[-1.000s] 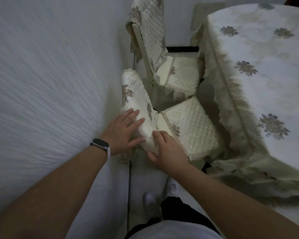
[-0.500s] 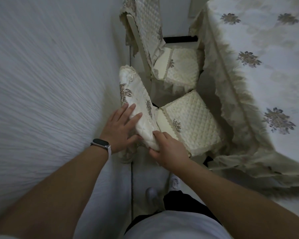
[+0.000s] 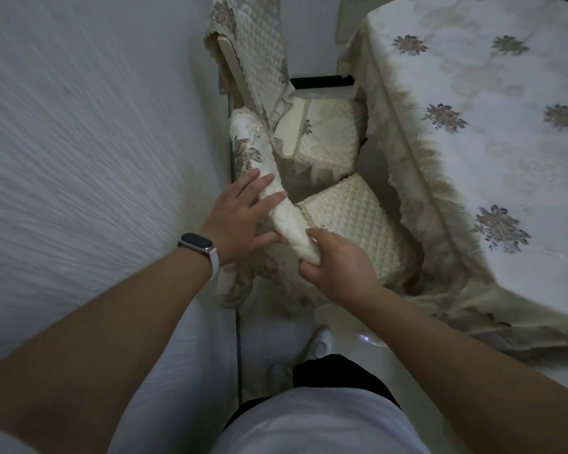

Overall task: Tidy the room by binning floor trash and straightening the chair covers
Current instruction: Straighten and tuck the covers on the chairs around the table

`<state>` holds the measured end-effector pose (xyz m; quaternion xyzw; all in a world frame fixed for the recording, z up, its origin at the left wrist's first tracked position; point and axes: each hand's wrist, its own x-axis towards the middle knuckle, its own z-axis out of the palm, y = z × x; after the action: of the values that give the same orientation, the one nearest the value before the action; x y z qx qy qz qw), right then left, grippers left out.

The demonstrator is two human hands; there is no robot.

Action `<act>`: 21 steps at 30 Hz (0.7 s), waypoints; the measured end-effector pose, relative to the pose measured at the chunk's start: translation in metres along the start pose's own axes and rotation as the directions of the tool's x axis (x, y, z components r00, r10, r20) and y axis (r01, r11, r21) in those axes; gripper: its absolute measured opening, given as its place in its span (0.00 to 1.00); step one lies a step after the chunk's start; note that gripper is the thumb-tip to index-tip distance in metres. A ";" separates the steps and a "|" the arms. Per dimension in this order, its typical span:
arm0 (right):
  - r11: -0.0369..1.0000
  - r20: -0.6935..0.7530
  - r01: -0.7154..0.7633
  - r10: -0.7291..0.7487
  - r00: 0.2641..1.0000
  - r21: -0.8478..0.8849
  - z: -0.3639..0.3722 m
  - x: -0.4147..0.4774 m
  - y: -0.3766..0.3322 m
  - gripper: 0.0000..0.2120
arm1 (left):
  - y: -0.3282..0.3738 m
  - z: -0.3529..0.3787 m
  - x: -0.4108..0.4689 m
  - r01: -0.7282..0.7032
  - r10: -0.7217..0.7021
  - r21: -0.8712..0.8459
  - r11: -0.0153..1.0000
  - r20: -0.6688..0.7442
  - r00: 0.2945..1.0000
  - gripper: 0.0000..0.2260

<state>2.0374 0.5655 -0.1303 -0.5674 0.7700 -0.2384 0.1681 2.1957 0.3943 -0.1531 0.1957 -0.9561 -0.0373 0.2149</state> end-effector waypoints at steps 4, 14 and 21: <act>0.998 -0.067 -0.041 0.043 0.997 0.040 -0.029 0.007 0.017 0.25 | 0.001 0.000 0.047 -0.117 0.117 -0.030 0.993 0.005 0.993 0.28; 0.992 -0.216 -0.085 0.102 0.971 0.088 -0.095 0.022 0.076 0.24 | 0.030 0.010 0.152 -0.241 0.239 -0.050 0.969 -0.034 0.970 0.22; 0.987 -0.288 -0.135 0.155 0.945 0.087 -0.139 0.036 0.118 0.24 | 0.058 0.027 0.223 -0.250 0.246 -0.113 0.962 -0.055 0.968 0.23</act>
<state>1.8592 0.5838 -0.0803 -0.4616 0.8178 -0.3323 0.0876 1.9786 0.3604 -0.0799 0.0620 -0.9646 -0.0629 0.2486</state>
